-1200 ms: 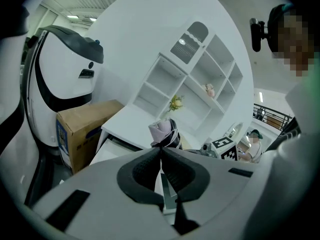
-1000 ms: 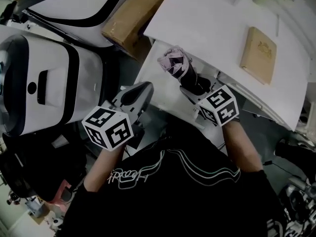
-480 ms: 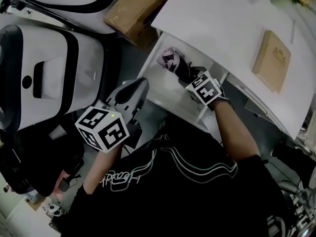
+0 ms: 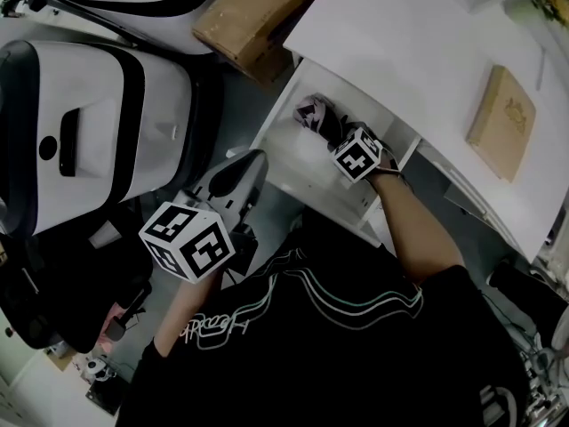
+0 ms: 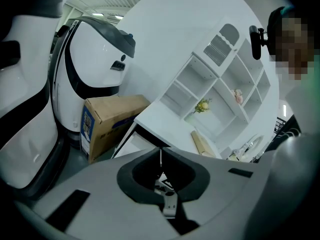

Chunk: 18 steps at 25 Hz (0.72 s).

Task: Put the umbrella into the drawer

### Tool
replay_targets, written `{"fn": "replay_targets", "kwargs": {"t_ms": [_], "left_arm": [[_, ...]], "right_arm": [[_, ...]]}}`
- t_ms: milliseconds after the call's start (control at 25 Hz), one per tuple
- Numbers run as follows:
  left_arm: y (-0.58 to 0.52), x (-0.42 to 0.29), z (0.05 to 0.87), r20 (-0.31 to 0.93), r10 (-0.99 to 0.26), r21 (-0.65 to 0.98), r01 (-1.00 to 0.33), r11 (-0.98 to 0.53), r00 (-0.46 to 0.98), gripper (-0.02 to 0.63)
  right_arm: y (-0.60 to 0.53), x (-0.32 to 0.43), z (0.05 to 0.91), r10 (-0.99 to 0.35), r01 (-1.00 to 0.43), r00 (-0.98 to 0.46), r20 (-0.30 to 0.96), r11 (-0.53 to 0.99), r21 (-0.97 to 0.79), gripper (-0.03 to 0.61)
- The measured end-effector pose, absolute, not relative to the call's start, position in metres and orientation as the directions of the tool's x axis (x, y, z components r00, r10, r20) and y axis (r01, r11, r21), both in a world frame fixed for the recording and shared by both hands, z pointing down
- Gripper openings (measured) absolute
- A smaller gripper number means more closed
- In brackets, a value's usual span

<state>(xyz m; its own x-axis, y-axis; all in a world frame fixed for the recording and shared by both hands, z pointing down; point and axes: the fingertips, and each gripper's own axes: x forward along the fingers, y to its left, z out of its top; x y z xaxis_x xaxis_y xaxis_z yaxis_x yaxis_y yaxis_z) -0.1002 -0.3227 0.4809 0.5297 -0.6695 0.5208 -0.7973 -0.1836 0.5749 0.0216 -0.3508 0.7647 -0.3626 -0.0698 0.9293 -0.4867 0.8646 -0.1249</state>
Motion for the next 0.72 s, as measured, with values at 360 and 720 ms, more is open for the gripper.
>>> {"fn": "replay_targets", "kwargs": {"t_ms": [360,720], "left_arm": [[-0.321,-0.108,0.489,0.526,-0.670,0.584,-0.795,-0.163,0.524,0.027],[-0.313,-0.106,0.485,0.504,-0.673,0.592,-0.784,-0.188,0.542,0.026]], "right_arm": [[-0.352,0.016,0.773,-0.080,-0.488,-0.325,0.942,0.868,-0.095,0.236],[-0.354,0.028,0.759,-0.149,-0.576,-0.318,0.936,0.815,-0.066,0.263]]}}
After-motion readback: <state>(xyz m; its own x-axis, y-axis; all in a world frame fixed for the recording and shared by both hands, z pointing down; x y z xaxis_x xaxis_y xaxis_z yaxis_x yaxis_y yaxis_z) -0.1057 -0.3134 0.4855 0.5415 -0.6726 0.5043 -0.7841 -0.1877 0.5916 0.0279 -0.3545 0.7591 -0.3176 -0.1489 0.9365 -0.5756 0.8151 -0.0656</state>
